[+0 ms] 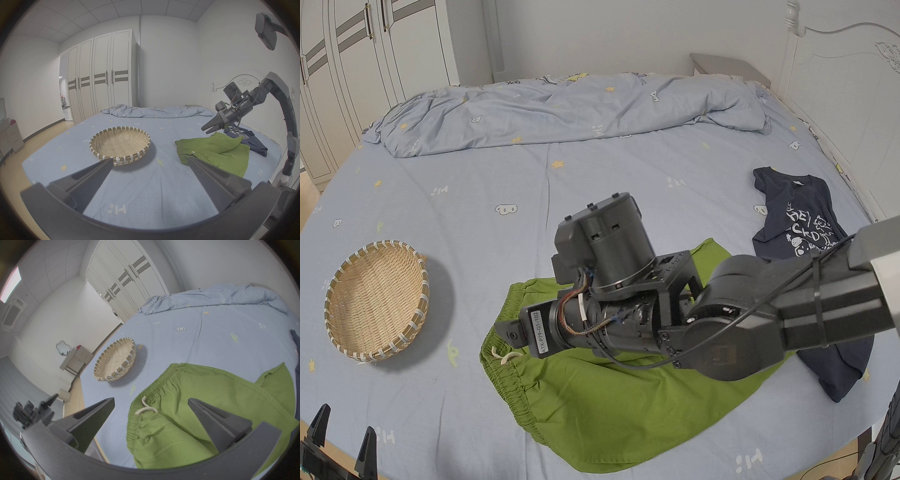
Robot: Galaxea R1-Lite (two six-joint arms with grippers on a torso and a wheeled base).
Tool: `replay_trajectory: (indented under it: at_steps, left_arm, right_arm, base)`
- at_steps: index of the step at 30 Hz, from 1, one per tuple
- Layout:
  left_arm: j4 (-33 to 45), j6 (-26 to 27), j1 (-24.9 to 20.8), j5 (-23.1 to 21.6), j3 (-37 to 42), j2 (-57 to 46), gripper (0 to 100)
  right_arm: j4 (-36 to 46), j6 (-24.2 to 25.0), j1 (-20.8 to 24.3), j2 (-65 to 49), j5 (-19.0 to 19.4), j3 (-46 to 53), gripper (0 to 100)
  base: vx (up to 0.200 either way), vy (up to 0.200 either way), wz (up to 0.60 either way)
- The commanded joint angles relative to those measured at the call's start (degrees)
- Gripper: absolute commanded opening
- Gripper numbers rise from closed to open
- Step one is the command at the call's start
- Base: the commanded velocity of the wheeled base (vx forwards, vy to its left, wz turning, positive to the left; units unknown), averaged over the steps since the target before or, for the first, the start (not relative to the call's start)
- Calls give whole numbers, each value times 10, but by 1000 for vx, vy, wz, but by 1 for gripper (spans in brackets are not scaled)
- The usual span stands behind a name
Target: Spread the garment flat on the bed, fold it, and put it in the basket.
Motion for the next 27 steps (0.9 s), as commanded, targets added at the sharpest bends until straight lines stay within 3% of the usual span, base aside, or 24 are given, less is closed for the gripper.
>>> replay_trajectory:
  at_steps: [1,5,13,20,21,22,23,24,25,26,27]
  left_arm:
    - [0,0,0,1,10,-9,100]
    - [1,1,0,0,10,-9,100]
    - [0,7,1,0,10,-9,100]
    - [-5,23,0,-4,10,-9,100]
    - [-50,0,0,-6,-49,0,100]
    - [-98,-93,-18,-3,-210,54,100]
    - [-88,-224,-56,13,-387,141,100]
    - [-88,-224,-56,13,-387,141,100]
    - [26,-270,-61,-7,-472,200,100]
    - [66,-239,-60,-43,-466,213,100]
    - [118,-190,-58,-112,-450,225,100]
  right_arm:
    - [2,-13,-2,21,-4,2,100]
    - [2,-13,-16,16,-5,9,100]
    - [-1,-9,-103,-98,2,117,100]
    - [-4,-8,-147,-152,5,188,100]
    - [-4,-8,-158,-164,7,206,100]
    - [-5,-8,-166,-172,11,220,100]
    - [-6,-7,-172,-180,22,232,100]
    - [-6,-7,-172,-180,22,232,100]
    - [-15,-5,-182,-184,41,243,100]
    - [-17,-4,-184,-188,44,247,100]
    - [-17,1,-184,-198,45,259,100]
  base:
    - [0,0,0]
    - [0,0,0]
    - [0,0,0]
    - [0,0,0]
    - [0,0,0]
    - [0,0,0]
    - [0,0,0]
    - [0,0,0]
    - [0,0,0]
    - [0,0,0]
    - [0,0,0]
